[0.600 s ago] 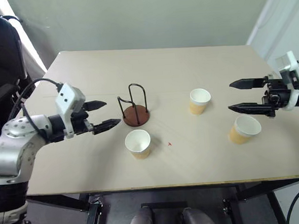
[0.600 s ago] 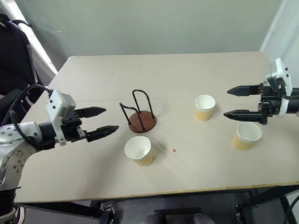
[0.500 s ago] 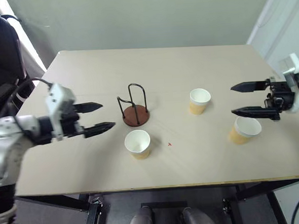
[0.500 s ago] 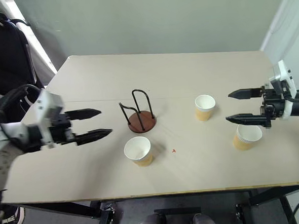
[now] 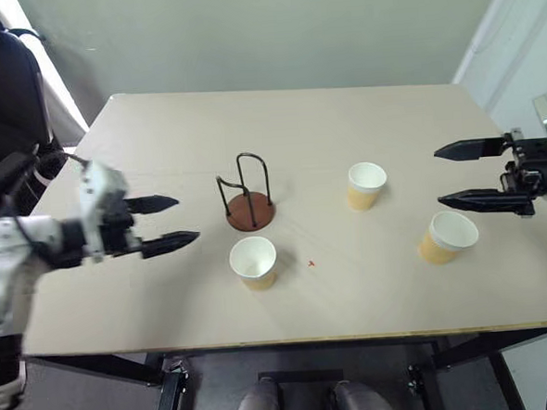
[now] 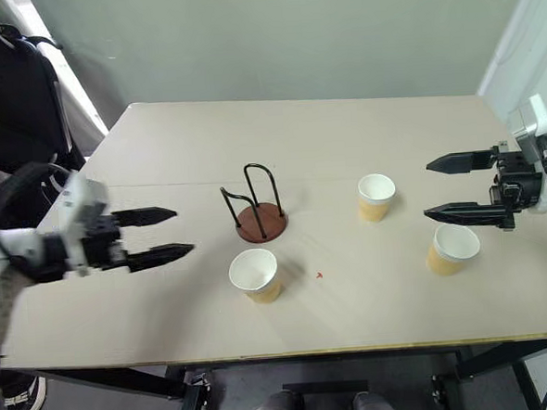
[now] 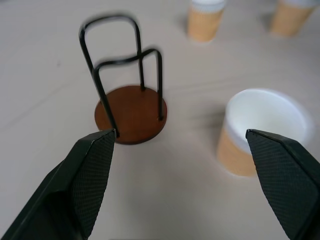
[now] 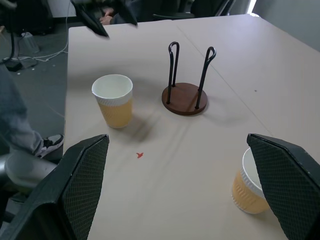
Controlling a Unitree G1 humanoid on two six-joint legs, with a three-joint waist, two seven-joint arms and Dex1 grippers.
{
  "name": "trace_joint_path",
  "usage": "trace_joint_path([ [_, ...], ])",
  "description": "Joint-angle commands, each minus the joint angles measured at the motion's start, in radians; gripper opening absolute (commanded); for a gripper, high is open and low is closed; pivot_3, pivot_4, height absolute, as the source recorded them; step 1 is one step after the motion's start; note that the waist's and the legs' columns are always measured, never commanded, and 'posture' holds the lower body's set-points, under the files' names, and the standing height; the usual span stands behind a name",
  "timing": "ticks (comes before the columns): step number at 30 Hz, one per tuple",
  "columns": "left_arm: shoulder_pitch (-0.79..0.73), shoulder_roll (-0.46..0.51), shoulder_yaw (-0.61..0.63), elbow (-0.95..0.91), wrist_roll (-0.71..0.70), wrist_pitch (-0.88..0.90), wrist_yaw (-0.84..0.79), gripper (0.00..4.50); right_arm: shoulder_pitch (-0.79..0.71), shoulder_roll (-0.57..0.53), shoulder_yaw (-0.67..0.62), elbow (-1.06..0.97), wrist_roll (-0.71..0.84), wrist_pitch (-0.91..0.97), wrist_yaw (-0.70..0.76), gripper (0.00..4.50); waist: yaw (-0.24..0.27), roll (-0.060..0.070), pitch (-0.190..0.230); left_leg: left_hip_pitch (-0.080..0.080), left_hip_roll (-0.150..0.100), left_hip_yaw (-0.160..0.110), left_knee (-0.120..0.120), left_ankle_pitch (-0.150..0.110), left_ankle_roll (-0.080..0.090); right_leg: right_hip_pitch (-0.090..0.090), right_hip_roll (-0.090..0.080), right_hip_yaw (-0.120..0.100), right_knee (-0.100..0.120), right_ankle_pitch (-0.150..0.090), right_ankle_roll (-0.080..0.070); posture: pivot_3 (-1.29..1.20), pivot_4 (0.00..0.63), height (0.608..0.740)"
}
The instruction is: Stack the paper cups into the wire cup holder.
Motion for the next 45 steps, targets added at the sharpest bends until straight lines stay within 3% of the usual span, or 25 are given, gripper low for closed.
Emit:
trace_joint_path([
  [1,-0.015,-0.064,-0.048,-0.047,0.074,-0.031,0.118,4.46,0.017,-0.01,-0.044,-0.032,0.007,-0.003,-0.023,4.5,-0.001,0.0,0.0,0.0,0.0,0.0,0.0,0.0,0.0,0.0,0.0,0.0,0.0,0.0,0.0,0.0,0.15,0.74],
  [6,-0.029,-0.143,-0.069,-0.062,0.098,-0.014,0.207,4.46,0.048,-0.019,-0.056,-0.052,0.015,0.004,-0.041,4.5,-0.001,-0.001,0.0,-0.002,0.0,0.001,-0.001,-0.001,-0.001,-0.001,0.0,-0.001,-0.001,-0.001,0.002,0.0,0.15,0.74],
  [16,-0.136,-0.193,-0.087,0.041,0.187,-0.047,0.333,4.46,0.054,-0.015,-0.057,-0.058,0.018,0.01,-0.062,4.5,0.001,-0.001,0.001,0.003,0.0,0.001,0.001,0.0,0.0,0.005,0.0,0.0,-0.001,-0.001,0.005,0.0,0.15,0.74],
  [24,-0.229,-0.34,-0.162,0.125,0.279,-0.084,0.447,4.46,0.062,-0.01,-0.063,-0.07,0.021,0.009,-0.074,4.5,0.003,-0.002,0.001,0.006,-0.001,0.001,0.004,-0.001,0.002,0.01,0.0,0.001,-0.001,-0.001,0.007,0.0,0.15,0.74],
  [32,-0.261,-0.376,-0.214,0.175,0.373,-0.144,0.487,4.46,0.094,-0.022,-0.099,-0.099,0.034,0.021,-0.079,4.5,0.003,-0.003,0.002,0.006,-0.003,0.001,0.004,-0.001,0.003,0.01,0.0,0.001,-0.002,-0.003,0.01,0.0,0.15,0.74],
  [45,-0.359,-0.448,-0.226,0.324,0.406,-0.232,0.477,4.46,0.087,-0.014,-0.086,-0.1,0.027,0.02,-0.106,4.5,0.005,-0.003,0.002,0.006,-0.008,0.0,0.008,-0.003,0.006,0.013,0.0,0.007,-0.002,-0.006,0.017,0.0,0.15,0.74],
])
